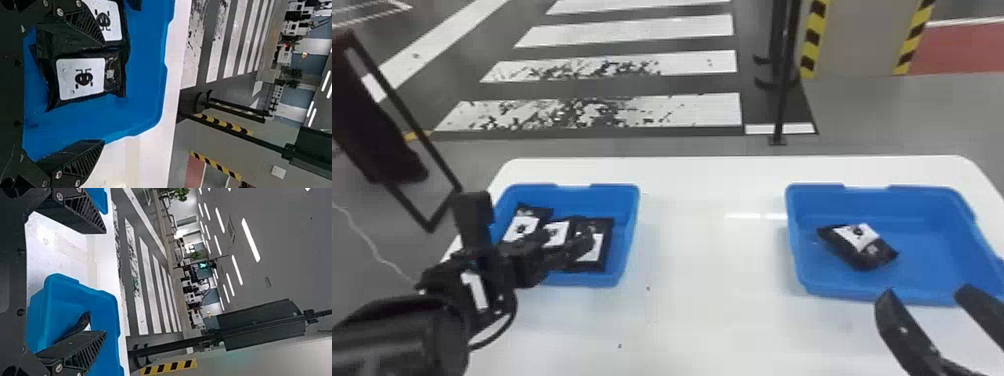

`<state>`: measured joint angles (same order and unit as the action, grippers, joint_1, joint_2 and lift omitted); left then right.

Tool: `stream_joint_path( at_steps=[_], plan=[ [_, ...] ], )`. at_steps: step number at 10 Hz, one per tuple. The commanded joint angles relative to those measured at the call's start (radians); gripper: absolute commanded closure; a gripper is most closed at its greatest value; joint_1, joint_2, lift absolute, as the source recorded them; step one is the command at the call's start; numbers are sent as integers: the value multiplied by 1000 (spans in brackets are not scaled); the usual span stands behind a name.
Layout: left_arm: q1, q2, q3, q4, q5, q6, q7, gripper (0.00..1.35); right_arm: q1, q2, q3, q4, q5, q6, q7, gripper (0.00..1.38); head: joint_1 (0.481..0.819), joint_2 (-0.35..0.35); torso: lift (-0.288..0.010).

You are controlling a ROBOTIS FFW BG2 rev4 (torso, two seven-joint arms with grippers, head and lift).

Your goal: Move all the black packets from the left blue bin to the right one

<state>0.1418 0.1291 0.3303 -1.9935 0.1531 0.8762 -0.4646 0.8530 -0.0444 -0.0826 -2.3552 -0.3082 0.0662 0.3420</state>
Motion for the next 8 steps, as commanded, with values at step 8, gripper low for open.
stream_joint_path(
  at_steps=[8],
  plan=[
    [-260, 30, -141, 301, -101, 186, 20, 213, -14, -12, 25, 27, -49, 32, 8, 116, 695, 163, -140]
  ],
)
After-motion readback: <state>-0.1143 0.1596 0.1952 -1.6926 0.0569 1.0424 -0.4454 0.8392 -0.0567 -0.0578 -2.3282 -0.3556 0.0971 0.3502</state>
